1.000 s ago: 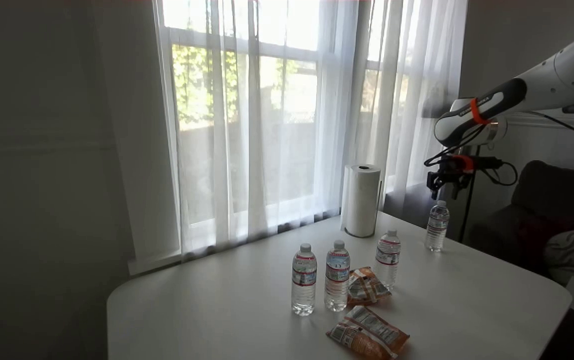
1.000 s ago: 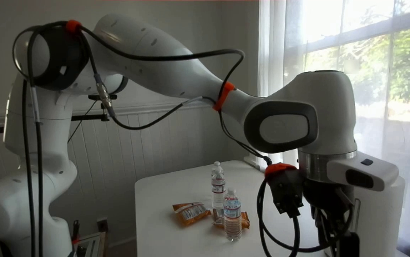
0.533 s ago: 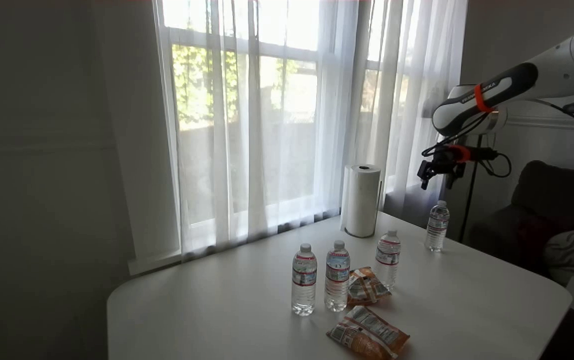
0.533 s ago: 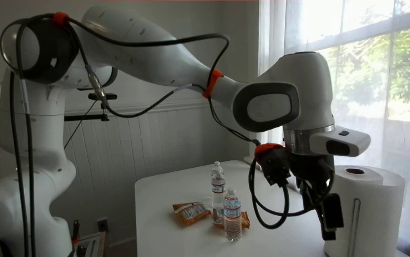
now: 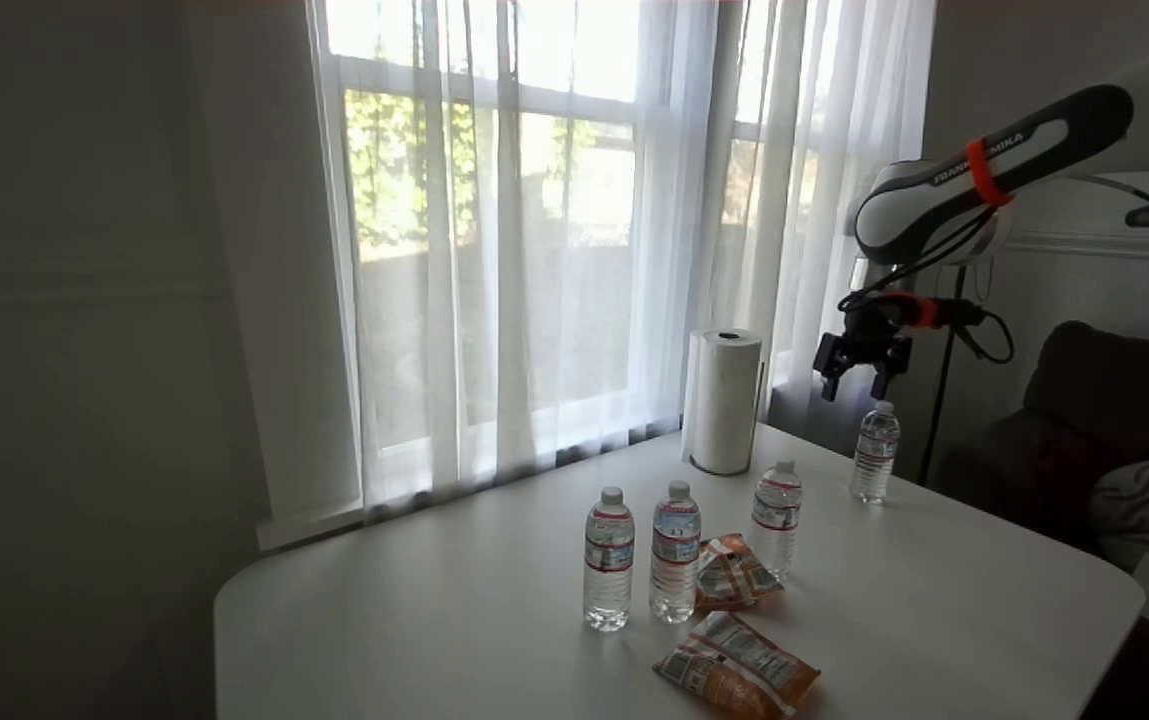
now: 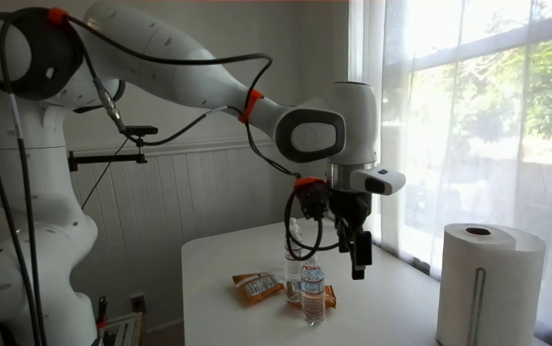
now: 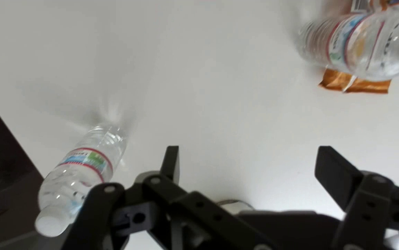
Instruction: Move two water bottles and the two packets to the right
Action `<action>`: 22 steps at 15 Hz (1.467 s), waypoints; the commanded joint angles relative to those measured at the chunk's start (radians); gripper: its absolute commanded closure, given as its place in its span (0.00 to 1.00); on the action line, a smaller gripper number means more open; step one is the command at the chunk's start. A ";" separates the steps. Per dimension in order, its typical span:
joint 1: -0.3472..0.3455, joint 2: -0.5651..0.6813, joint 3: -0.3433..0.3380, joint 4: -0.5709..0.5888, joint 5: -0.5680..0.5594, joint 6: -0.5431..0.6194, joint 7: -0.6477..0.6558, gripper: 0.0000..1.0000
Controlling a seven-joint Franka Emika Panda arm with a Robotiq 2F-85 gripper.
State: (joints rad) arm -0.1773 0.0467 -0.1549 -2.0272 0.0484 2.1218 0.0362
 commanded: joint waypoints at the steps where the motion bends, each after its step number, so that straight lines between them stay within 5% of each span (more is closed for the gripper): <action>1: 0.048 -0.084 0.036 -0.123 0.013 -0.035 0.026 0.00; 6: 0.120 -0.113 0.102 -0.221 -0.007 -0.043 0.060 0.00; 14: 0.108 -0.055 0.086 -0.165 -0.001 -0.035 0.049 0.00; 22: 0.184 -0.178 0.164 -0.323 0.000 -0.080 0.031 0.00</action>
State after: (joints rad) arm -0.0168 -0.0416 -0.0128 -2.2616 0.0386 2.0525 0.0714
